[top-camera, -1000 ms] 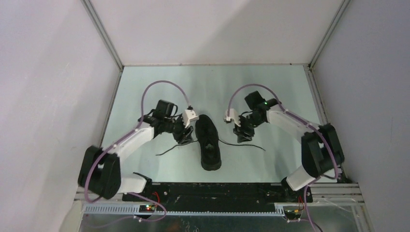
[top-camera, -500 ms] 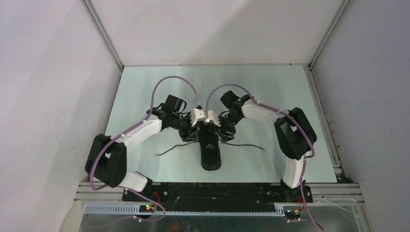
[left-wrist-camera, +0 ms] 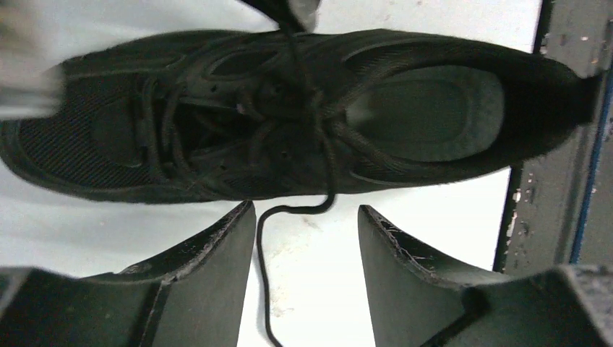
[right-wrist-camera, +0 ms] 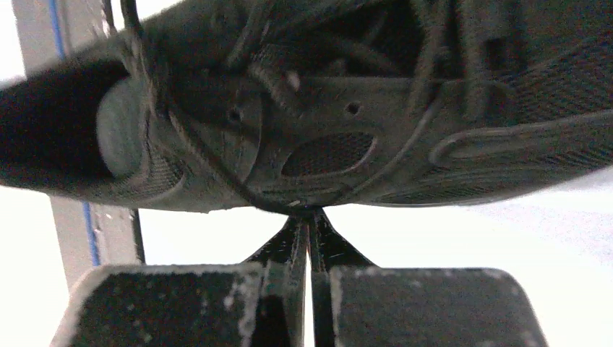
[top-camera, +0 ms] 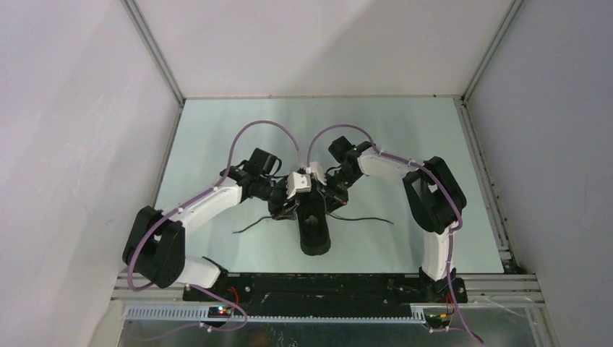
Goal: Tie the shoes
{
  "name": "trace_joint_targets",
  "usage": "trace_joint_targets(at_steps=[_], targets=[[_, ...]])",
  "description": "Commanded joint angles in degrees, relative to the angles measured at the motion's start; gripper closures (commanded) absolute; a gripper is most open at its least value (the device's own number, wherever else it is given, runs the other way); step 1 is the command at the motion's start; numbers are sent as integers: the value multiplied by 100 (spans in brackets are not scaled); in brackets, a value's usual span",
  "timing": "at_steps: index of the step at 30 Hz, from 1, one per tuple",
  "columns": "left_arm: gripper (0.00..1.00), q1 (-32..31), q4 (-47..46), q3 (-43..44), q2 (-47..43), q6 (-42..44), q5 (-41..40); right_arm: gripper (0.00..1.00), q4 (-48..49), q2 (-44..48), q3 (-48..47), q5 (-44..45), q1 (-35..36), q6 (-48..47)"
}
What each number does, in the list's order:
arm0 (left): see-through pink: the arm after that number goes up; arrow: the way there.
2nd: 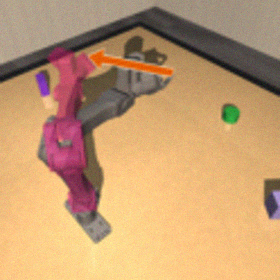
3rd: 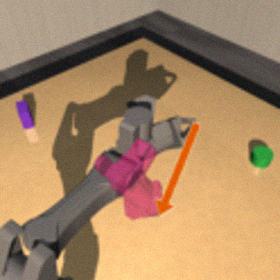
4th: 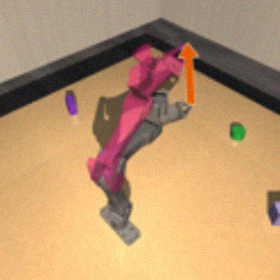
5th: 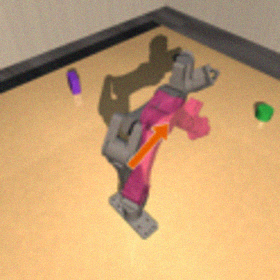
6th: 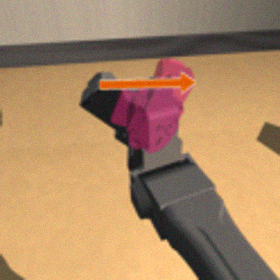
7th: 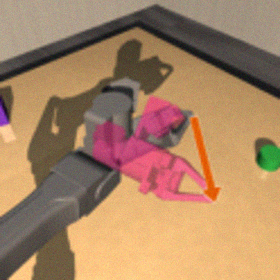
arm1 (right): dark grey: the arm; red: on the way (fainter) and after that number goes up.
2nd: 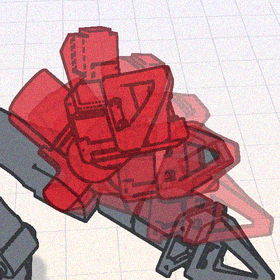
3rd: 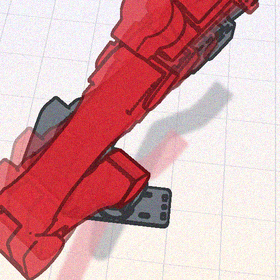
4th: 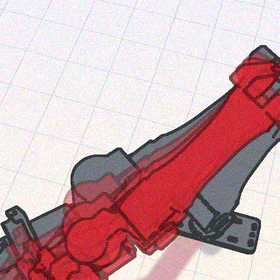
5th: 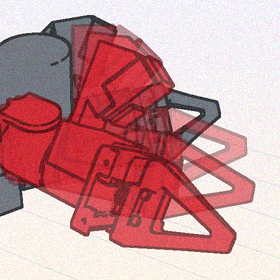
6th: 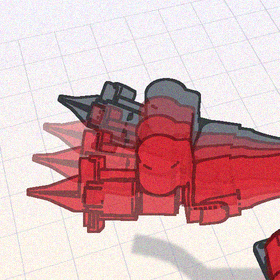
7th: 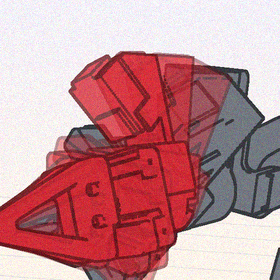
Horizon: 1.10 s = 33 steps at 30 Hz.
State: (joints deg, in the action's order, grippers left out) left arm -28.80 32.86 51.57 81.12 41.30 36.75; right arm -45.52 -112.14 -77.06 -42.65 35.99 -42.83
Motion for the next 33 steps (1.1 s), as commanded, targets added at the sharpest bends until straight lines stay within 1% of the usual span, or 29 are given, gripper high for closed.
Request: trace_joint_targets(at_steps=[1,3,7,9,10,11,12,13,15,17,20,22,25,28,29,31,33], targets=[[39,-114,-452,-112,-347,-119,464,100,515,253,80,-920,-464,1181],[39,-236,-581,-42,-208,-162,439,100,713,491,366,-1015,-634,1421],[42,-522,-846,106,125,-110,-47,100,803,958,861,-861,-782,1452],[49,-587,-1051,188,274,-170,-138,100,814,1092,1029,-785,-791,1488],[55,-607,-1084,235,392,-172,-144,100,822,1138,1072,-759,-790,1510],[59,-637,-1082,339,446,-187,-162,100,846,1153,1147,-756,-792,1575],[68,-646,-1111,382,520,-203,-174,100,867,1193,1230,-743,-788,1663],[72,-652,-1135,427,537,-237,-212,100,932,1220,1269,-739,-787,1716],[84,-653,-1157,459,514,-244,-334,100,1075,1314,1422,-718,-792,1867],[89,-654,-957,467,424,-180,-513,100,1174,1449,1589,-691,-794,1954],[92,-644,-532,328,103,39,-779,100,1224,1675,1755,-609,-818,1975],[93,-640,-236,119,-198,142,-1133,100,1249,1772,1779,-557,-881,2043],[96,-611,-120,-171,-700,114,-1602,100,1348,1911,1786,-377,-1055,2292],[100,-539,-217,-419,-1039,-274,-2362,100,1613,2138,1905,34,-1181,2475],[100,-528,-308,-451,-1056,-591,-2872,100,1664,2176,1980,124,-1195,2521],[100,-452,-127,-340,-985,-880,-3235,100,1626,2247,2033,340,-1225,2559],[100,-375,86,-240,-876,-1067,-3339,100,1583,2267,2071,488,-1299,2627]])
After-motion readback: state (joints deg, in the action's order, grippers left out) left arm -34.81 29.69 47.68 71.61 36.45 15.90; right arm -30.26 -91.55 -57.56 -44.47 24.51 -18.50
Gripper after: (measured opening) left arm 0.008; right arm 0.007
